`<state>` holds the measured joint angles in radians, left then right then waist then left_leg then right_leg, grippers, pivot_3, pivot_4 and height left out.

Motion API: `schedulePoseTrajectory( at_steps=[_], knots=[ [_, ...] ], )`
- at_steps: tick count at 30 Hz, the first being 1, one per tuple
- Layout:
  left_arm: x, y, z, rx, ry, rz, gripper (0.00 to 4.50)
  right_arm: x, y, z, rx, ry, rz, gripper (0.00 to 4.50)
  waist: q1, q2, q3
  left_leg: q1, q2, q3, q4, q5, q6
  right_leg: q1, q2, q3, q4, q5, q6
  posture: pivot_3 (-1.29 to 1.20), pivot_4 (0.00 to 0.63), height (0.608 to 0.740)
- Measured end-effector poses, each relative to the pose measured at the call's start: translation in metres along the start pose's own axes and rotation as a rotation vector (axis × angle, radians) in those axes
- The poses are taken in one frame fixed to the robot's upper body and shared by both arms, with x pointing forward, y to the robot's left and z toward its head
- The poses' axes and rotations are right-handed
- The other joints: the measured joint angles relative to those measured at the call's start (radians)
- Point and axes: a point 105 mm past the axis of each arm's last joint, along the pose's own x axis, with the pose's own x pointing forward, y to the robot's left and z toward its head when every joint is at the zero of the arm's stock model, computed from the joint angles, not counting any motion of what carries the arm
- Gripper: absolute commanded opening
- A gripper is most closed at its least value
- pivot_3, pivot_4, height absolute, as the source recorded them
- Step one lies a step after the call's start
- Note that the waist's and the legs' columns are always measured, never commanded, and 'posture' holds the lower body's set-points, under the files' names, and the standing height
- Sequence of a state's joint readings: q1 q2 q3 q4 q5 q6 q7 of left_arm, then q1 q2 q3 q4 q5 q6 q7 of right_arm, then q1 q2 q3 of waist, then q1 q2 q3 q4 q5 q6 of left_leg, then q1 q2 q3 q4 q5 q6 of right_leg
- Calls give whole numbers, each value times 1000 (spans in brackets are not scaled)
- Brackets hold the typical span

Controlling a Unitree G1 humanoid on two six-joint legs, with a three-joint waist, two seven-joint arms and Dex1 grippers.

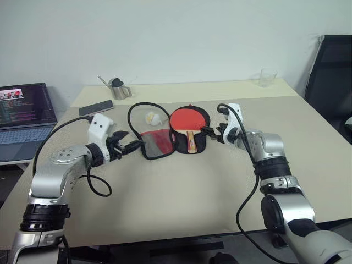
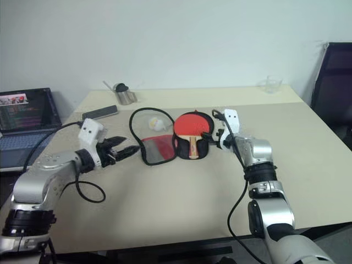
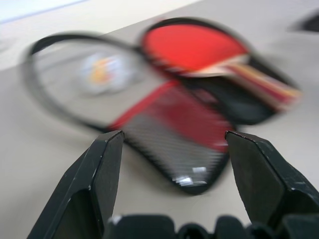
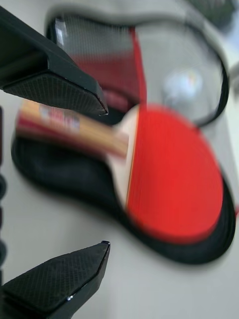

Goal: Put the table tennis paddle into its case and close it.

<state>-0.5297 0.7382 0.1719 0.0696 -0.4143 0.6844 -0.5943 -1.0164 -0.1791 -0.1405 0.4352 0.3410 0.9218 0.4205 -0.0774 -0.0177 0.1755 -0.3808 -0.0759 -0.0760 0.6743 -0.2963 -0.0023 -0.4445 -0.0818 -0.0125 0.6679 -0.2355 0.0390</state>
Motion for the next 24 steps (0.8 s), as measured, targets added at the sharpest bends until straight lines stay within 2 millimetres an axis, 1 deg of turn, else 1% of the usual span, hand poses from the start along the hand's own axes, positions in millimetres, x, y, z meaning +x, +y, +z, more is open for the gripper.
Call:
schedulePoseTrajectory(
  at_steps=[3, 5, 8, 10, 12, 14, 16, 19, 24],
  knots=[
    [3, 10, -7, -42, 18, 57, 3533, -10, 28, 6, -73, 3, 148, 4456, 3, 0, 0, -1, 0, -1, 2, -1, -1, 0, 0, 0, 0, 0, 0, 0, 150, 740],
    [5, 12, -11, -60, 29, 65, 3533, -16, 41, 6, -113, 5, 215, 4456, 9, 0, 0, -1, 0, -1, 2, -1, -1, 0, 0, 0, 1, 0, 0, 0, 150, 740],
    [10, 21, -14, -87, 47, 106, 2939, -27, 53, 0, -149, 6, 313, 4500, 23, -1, 0, 0, -1, -1, 4, -1, -1, 0, 0, 0, 5, 0, 0, 0, 150, 740],
    [15, 32, -20, -106, 83, 165, 2219, -33, 64, -1, -165, 6, 383, 4500, 28, -1, 0, 0, -1, -1, 5, -1, -1, 0, 0, 0, 6, 0, 0, 0, 150, 740],
    [26, 37, -30, -116, 143, 212, 1505, -38, 74, 1, -199, 2, 428, 4500, 34, -2, -1, 1, -1, -1, 6, -1, -1, 0, 0, 0, 8, 0, 0, 0, 150, 740],
    [40, 33, -40, -119, 179, 216, 763, -38, 80, -1, -218, 8, 447, 4500, 38, -3, -2, 1, -2, -1, 7, -1, -1, 0, 0, 0, 9, 0, 0, 0, 150, 740],
    [51, 24, -48, -108, 202, 181, 22, -37, 82, -2, -221, 14, 450, 4500, 41, -4, -2, 1, -2, -1, 7, -1, -1, 0, -1, 0, 10, 0, 0, 0, 150, 740],
    [66, 10, -51, -103, 211, 128, 22, -37, 81, -2, -222, 13, 446, 4500, 42, -5, -2, 0, -2, -1, 7, -1, -1, -1, -1, 0, 9, 0, 0, 0, 150, 740],
    [81, 6, -44, -91, 217, 128, 22, -38, 79, -1, -226, 10, 433, 4500, 43, -5, -2, -1, -2, 0, 6, -1, -1, -2, -1, 0, 9, 0, 0, 0, 150, 740]
  ],
)
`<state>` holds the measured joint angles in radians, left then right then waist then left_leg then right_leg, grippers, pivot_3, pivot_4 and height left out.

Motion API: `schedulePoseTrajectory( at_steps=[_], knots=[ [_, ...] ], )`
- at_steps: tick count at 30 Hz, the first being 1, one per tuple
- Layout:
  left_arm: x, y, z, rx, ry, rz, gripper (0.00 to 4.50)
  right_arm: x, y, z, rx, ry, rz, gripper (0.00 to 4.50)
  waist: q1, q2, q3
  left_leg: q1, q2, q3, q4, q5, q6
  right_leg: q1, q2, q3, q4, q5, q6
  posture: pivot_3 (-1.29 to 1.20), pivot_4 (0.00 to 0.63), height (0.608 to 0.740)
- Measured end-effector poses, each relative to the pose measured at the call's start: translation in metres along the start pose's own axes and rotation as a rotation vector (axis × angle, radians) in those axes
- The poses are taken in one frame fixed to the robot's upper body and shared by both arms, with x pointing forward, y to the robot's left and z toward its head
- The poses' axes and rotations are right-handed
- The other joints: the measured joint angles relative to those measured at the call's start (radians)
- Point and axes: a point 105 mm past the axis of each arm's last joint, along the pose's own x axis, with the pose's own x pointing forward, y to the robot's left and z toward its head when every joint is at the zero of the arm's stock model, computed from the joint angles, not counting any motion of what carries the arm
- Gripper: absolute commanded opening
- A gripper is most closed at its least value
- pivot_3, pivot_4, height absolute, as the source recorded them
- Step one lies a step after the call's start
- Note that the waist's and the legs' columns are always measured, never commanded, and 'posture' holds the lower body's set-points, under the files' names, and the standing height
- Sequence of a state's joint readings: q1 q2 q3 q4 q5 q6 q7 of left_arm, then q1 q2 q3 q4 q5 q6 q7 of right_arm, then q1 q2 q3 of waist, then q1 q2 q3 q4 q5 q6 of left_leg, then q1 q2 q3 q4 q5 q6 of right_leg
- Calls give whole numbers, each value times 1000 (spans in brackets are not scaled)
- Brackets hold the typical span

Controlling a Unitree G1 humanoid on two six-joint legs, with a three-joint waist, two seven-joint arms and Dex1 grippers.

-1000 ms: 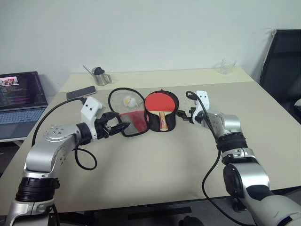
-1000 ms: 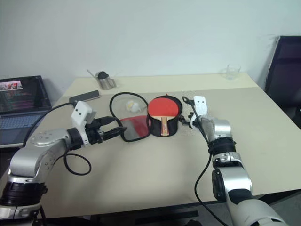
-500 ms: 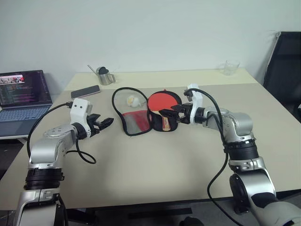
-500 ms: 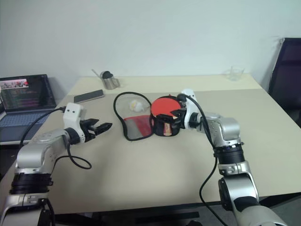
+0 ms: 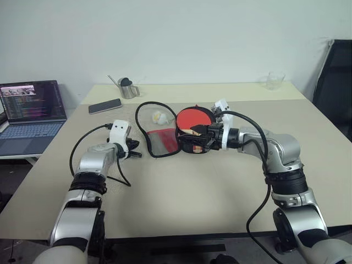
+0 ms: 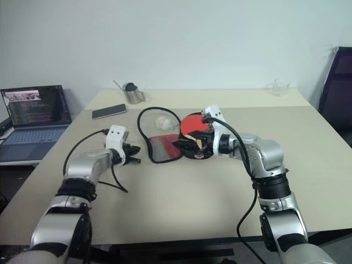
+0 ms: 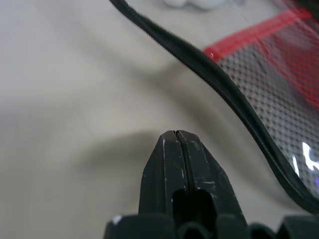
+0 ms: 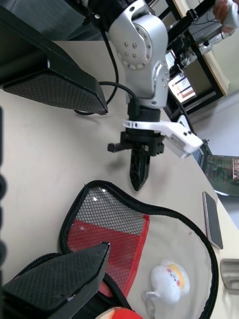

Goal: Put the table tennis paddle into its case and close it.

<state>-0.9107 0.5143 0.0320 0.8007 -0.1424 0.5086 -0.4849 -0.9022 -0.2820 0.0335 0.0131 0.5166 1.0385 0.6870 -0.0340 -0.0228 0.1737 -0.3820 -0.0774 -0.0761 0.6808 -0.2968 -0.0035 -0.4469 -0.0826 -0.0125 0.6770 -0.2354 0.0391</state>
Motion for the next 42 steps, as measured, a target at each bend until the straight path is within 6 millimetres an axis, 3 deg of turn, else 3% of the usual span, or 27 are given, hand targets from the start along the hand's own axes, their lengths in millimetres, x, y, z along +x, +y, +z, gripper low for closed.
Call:
schedulePoseTrajectory(
  at_steps=[6, 11, 14, 22, 26, 29, 42],
  knots=[
    [14, -44, 7, -6, -37, -143, 22, -1, -1, 2, -6, -8, -17, 4500, 2, -1, 0, -1, 0, 0, 0, 0, 0, 0, 0, 0, 0, 0, 0, 0, 150, 740],
    [8, -100, 54, 29, -225, -325, 22, -8, -12, 4, -14, -21, -87, 4500, 5, -1, 0, -1, -1, 0, 0, 0, 0, 0, -1, 0, -1, 0, 0, 0, 150, 740],
    [2, -124, 72, 37, -300, -387, 22, -18, -22, 9, -25, -39, -144, 4500, 5, -1, 0, -1, 0, 0, 0, 0, 0, 0, -1, 0, -1, 0, 0, 0, 150, 740],
    [11, -187, 66, 71, -271, -474, 22, -58, -54, 26, -61, -95, -332, 4500, 4, -2, 1, -1, 0, 1, 0, 0, 0, 0, -1, 1, -1, 0, 0, 0, 150, 740],
    [23, -203, 46, 126, -182, -415, 22, -80, -69, 34, -71, -120, -429, 4500, 4, -2, 1, 0, 0, 2, 0, 0, 0, 1, -1, 1, 0, 0, 0, 0, 150, 740],
    [28, -213, 32, 174, -144, -401, 22, -85, -73, 35, -71, -127, -462, 4500, 3, -2, 1, 0, 0, 2, 0, 0, 0, 1, -1, 1, 0, 0, 0, 0, 150, 740],
    [51, -233, 34, 196, -177, -355, 22, -83, -71, 25, -43, -125, -516, 4500, 10, -3, 0, 3, 0, 2, 0, 0, 0, 5, -1, 0, -1, 0, 0, 0, 150, 740]
  ],
)
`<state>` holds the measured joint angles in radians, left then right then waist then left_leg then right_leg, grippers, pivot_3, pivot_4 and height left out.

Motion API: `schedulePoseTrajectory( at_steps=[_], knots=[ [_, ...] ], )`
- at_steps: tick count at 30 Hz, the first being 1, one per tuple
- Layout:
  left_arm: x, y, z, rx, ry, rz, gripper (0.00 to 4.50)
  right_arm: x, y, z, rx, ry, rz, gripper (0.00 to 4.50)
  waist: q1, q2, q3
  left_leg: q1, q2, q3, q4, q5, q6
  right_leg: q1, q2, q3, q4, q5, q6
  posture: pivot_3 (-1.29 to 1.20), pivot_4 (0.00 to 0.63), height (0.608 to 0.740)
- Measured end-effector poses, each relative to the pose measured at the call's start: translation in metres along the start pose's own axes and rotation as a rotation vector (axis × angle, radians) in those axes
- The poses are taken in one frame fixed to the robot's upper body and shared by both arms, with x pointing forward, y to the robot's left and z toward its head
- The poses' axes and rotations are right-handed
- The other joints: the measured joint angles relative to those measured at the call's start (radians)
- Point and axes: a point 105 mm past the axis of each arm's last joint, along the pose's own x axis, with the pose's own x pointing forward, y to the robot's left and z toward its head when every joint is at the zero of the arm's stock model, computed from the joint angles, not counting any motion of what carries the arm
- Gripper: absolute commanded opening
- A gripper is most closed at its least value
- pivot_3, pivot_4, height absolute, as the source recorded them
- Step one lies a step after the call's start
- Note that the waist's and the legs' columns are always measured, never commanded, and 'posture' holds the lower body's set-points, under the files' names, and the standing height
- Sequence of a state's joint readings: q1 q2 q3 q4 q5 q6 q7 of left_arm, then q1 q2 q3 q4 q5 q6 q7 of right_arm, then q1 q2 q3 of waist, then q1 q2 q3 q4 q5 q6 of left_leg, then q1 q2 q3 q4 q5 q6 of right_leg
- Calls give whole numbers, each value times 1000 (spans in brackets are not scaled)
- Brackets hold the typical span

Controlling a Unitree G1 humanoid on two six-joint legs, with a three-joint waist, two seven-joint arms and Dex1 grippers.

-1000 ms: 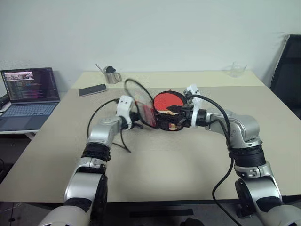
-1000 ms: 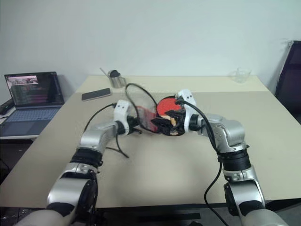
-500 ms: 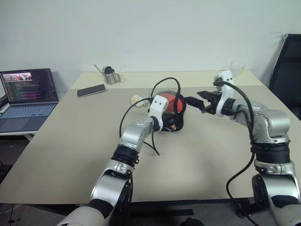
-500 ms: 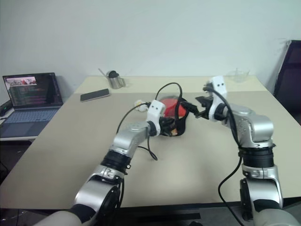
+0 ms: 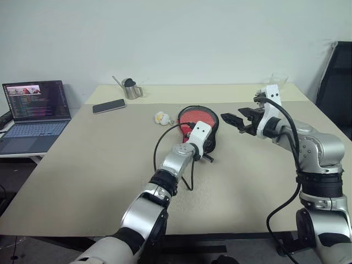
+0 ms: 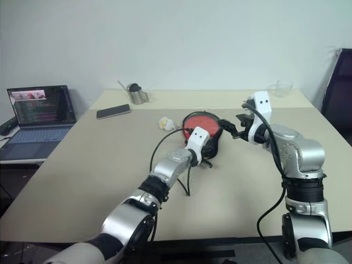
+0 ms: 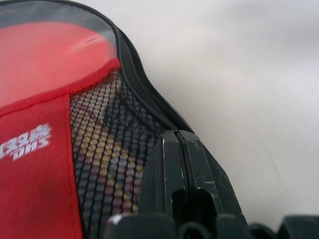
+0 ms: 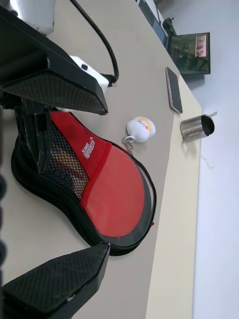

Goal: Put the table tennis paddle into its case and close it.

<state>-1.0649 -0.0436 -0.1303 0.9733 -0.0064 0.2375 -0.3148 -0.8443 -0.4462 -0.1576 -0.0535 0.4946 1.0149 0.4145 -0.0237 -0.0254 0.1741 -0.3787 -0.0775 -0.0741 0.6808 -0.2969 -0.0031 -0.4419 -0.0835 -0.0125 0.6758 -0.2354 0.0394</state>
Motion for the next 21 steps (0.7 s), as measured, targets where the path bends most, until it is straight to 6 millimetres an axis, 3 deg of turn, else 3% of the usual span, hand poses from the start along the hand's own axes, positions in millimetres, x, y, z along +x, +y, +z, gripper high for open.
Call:
schedulePoseTrajectory(
  at_steps=[6, 10, 17, 21],
  knots=[
    [-1, 15, 4, -1, -28, 34, 22, 7, -16, -18, 153, 49, -109, 4500, -3, 0, 0, 0, 0, 0, 0, 0, 0, -1, 0, 0, 1, 0, 0, 0, 150, 740],
    [-17, 22, 16, 47, -117, -81, 22, 14, -29, -40, 283, 98, -184, 4500, -6, 0, 0, -2, 0, 1, -1, 0, 0, -4, 0, 2, 1, 0, 0, 0, 150, 740],
    [-77, 46, 35, 92, -190, -197, 22, 24, -25, -58, 410, 133, -179, 4500, -11, 0, 0, -3, 1, 1, -1, 0, 0, -5, 1, 3, 1, 0, 0, 0, 150, 740],
    [-137, 58, 43, 105, -210, -305, 185, 42, -11, -73, 560, 166, -125, 4500, -25, 1, -1, -2, 2, 1, -1, 0, 0, -5, 2, 3, 1, 0, 0, 0, 150, 740]
  ],
)
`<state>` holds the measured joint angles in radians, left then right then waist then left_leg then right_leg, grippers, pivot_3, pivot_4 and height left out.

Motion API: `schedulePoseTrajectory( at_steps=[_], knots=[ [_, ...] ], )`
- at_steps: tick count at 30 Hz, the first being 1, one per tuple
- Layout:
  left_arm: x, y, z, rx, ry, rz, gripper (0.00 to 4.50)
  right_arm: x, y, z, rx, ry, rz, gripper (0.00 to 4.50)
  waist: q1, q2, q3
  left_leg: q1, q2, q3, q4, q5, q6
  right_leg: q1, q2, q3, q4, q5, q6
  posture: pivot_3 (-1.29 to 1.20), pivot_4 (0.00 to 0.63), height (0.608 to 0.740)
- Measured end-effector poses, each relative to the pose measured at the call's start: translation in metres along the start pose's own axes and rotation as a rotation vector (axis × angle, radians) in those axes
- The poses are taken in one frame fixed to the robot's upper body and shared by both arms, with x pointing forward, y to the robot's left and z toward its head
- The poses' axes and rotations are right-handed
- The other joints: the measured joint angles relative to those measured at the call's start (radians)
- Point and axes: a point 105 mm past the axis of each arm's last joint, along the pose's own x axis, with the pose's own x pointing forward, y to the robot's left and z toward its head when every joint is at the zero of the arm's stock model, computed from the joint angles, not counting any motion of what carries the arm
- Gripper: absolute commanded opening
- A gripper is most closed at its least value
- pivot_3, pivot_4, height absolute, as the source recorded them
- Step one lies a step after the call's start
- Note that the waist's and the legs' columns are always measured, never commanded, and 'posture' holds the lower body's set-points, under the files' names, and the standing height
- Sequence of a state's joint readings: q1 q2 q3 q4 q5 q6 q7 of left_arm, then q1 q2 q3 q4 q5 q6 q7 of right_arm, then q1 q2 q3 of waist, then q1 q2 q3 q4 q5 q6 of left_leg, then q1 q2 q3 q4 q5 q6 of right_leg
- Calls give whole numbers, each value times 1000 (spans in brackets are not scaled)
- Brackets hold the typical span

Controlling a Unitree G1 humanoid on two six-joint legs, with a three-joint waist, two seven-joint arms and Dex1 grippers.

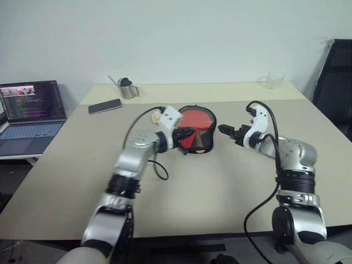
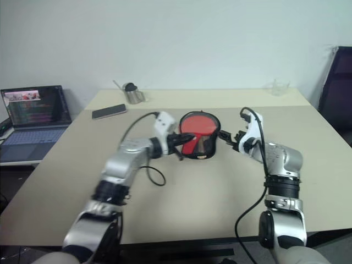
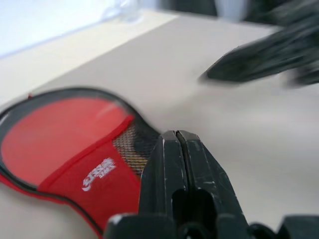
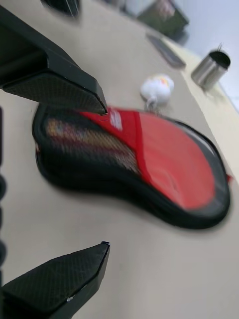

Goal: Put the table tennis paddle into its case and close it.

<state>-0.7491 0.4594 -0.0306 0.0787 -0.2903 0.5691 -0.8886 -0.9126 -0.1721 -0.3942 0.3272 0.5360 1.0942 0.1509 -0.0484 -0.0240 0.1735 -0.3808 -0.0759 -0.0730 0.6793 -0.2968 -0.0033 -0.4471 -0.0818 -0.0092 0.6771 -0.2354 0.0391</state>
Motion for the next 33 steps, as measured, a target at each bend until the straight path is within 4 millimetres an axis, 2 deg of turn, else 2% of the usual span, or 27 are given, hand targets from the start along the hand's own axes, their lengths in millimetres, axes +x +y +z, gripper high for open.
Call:
schedulePoseTrajectory(
  at_steps=[3, 5, 9, 13, 26, 33],
  knots=[
    [-50, 16, -9, -85, 53, 49, 935, 11, -8, -12, 97, 30, -10, 4500, -7, 0, 0, 1, 0, -1, 0, 0, 0, 0, 0, -1, 0, 0, 0, 0, 150, 740],
    [-70, 20, -19, -109, 103, 90, 1661, 17, -10, -19, 147, 46, -8, 4500, -4, 0, 0, 1, 0, -1, 0, 0, 0, 2, 0, -1, 0, 0, 0, 0, 150, 740],
    [-83, 13, -33, -148, 148, 92, 3147, 27, -1, -23, 194, 58, 26, 4500, 4, 0, 0, 1, -1, -2, 0, 0, 0, 2, 0, -2, -1, 0, 0, 0, 150, 740],
    [-89, 9, -34, -161, 138, 105, 4473, 32, -3, -28, 217, 68, 18, 4500, 7, 0, 0, 0, 0, -2, 0, 0, 0, 2, 0, -2, -1, 0, 0, 0, 150, 740],
    [-98, 4, -38, -96, 191, 189, 4473, 40, -7, -39, 235, 84, 10, 4500, 1, 0, 0, 3, 0, -2, 0, 0, 0, 4, 0, -1, -1, 0, 0, 0, 150, 740],
    [-99, 9, -38, -102, 192, 240, 4473, 51, 11, -50, 260, 104, 52, 4500, -11, 0, 0, 6, 1, -1, -1, 0, 1, 5, 1, 0, 0, 0, 0, 0, 150, 740]
  ],
)
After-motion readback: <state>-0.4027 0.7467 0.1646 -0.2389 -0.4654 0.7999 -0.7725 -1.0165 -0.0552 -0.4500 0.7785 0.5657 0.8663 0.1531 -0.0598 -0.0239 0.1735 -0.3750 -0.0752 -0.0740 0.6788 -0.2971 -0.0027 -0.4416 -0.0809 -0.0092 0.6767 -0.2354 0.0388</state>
